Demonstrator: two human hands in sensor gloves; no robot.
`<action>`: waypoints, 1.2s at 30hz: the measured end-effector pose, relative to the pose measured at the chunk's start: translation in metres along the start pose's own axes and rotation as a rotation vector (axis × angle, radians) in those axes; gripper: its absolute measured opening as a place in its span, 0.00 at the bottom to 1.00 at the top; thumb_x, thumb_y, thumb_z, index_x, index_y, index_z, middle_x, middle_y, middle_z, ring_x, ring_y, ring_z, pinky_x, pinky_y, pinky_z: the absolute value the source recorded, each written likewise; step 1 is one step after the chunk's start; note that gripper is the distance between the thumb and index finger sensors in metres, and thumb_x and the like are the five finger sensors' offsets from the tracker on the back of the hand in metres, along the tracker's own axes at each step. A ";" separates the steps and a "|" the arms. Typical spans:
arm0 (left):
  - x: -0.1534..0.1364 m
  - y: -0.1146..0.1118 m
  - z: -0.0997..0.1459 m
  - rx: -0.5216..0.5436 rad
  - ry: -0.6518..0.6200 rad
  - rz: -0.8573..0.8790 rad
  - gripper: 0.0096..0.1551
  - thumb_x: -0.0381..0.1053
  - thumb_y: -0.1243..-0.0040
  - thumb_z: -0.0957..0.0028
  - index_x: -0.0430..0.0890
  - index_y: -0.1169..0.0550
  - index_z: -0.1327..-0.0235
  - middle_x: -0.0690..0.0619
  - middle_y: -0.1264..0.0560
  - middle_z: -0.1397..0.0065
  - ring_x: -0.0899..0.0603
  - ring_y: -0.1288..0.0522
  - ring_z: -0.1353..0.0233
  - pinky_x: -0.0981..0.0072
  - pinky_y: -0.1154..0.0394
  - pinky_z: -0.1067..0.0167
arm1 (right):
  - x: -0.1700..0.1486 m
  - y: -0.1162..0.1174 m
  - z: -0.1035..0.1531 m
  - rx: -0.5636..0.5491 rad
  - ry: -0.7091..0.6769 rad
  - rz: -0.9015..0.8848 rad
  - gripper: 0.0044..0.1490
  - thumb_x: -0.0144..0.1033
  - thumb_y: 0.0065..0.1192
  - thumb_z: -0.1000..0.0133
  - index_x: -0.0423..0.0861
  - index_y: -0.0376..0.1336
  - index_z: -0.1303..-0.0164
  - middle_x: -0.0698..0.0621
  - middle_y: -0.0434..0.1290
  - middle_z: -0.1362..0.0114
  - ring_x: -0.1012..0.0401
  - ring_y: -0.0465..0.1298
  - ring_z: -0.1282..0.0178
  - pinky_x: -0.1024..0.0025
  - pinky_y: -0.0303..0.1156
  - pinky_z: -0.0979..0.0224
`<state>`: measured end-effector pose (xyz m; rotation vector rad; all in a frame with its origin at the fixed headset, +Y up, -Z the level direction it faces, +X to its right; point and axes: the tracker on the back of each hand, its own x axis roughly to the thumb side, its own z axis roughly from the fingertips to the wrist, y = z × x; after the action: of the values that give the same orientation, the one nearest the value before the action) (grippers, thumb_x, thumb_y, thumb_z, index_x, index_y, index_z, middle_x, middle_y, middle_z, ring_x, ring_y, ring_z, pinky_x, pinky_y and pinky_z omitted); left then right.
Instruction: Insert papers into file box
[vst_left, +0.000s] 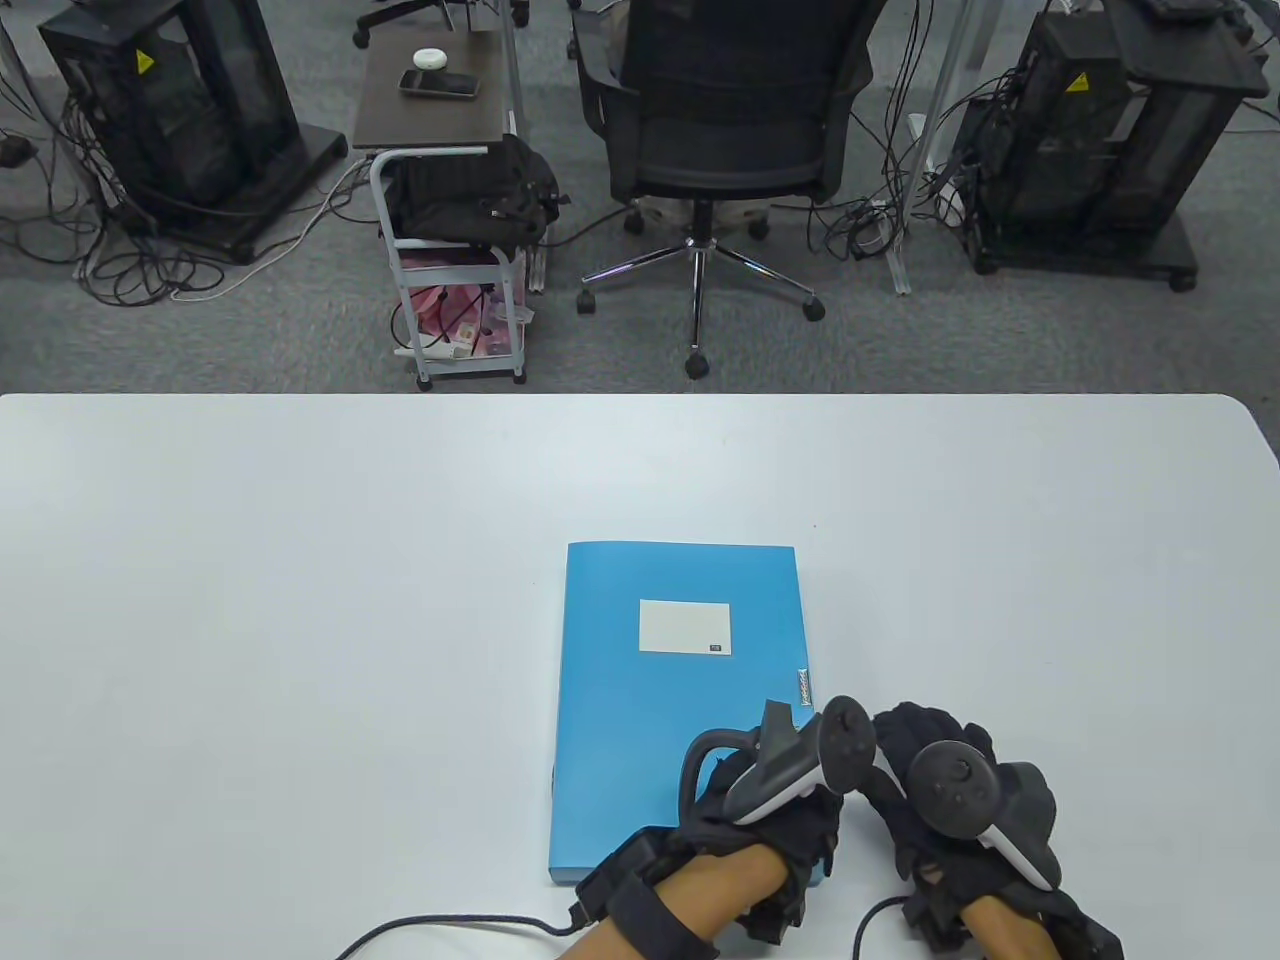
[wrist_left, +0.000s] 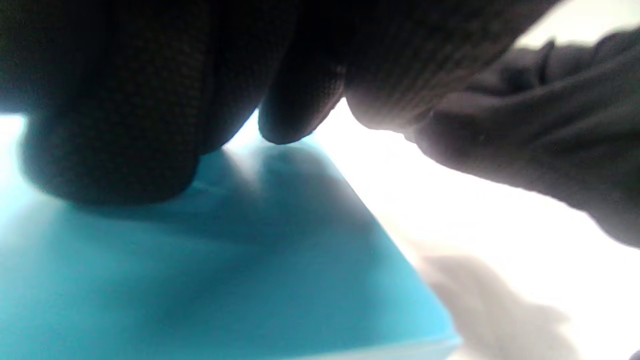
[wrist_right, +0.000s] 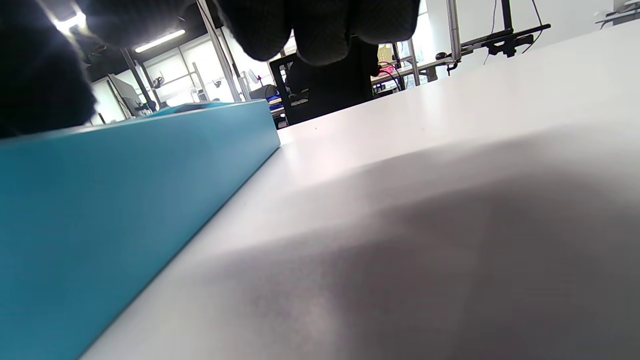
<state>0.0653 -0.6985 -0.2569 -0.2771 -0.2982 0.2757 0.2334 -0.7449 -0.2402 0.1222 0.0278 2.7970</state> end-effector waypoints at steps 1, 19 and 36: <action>-0.003 0.000 0.001 0.004 -0.007 0.020 0.33 0.58 0.36 0.59 0.39 0.17 0.48 0.31 0.17 0.54 0.35 0.12 0.67 0.53 0.15 0.72 | 0.000 0.000 0.000 0.005 0.002 0.002 0.39 0.54 0.50 0.51 0.48 0.52 0.32 0.45 0.54 0.20 0.43 0.54 0.21 0.36 0.46 0.23; -0.207 0.052 0.083 0.367 0.063 0.196 0.53 0.75 0.43 0.63 0.59 0.42 0.22 0.50 0.60 0.15 0.36 0.69 0.16 0.31 0.75 0.28 | -0.012 0.008 -0.011 0.071 0.068 0.060 0.46 0.59 0.50 0.54 0.49 0.46 0.28 0.45 0.46 0.17 0.39 0.43 0.19 0.29 0.38 0.25; -0.314 0.022 0.077 0.227 0.420 0.150 0.60 0.81 0.48 0.68 0.69 0.57 0.23 0.56 0.77 0.21 0.35 0.82 0.23 0.31 0.84 0.37 | -0.028 0.014 -0.015 0.110 0.144 0.127 0.60 0.67 0.50 0.60 0.55 0.28 0.29 0.45 0.24 0.20 0.39 0.27 0.21 0.30 0.25 0.28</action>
<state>-0.2534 -0.7566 -0.2712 -0.1280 0.1694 0.3878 0.2543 -0.7674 -0.2566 -0.0528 0.2159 2.9253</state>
